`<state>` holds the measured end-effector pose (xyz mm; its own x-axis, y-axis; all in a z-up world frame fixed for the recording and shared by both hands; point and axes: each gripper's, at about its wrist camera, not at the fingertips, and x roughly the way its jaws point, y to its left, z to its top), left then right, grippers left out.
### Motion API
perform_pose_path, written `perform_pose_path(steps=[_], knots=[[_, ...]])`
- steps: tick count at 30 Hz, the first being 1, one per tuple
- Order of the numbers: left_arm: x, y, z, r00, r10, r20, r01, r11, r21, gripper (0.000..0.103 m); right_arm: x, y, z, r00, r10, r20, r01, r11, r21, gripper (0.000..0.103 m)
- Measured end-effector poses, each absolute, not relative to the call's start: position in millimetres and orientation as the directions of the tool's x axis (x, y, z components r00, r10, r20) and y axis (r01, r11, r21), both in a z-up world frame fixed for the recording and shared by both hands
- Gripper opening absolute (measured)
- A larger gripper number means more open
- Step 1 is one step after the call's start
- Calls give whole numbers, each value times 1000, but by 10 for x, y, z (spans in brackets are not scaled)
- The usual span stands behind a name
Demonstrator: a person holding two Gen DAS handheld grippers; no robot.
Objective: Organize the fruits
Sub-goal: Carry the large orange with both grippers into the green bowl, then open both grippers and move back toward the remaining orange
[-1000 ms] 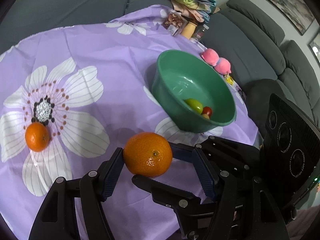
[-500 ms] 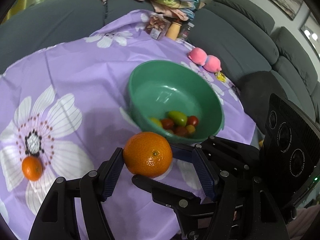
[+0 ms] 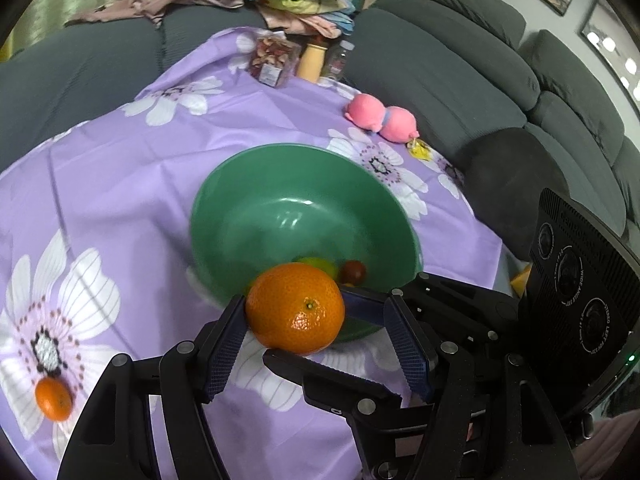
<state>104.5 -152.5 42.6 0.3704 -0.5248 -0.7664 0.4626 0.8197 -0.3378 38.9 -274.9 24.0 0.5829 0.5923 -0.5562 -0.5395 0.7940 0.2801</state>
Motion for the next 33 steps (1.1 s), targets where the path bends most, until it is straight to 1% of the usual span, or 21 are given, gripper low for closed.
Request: perform_pose_path(steps=[14, 27, 33], knots=[[1282, -1805, 270, 311, -545, -778, 484, 796, -364, 70, 596, -2974, 113, 591, 551, -590, -481, 827, 290, 46], [1336, -1835, 186, 291, -544, -787, 479, 795, -373, 70, 641, -3008, 40, 582, 526, -619, -458, 842, 285, 47], [1328, -1822, 192, 295, -538, -789, 468, 802, -372, 70, 635, -3006, 51, 587, 525, -616, -458, 843, 282, 48]])
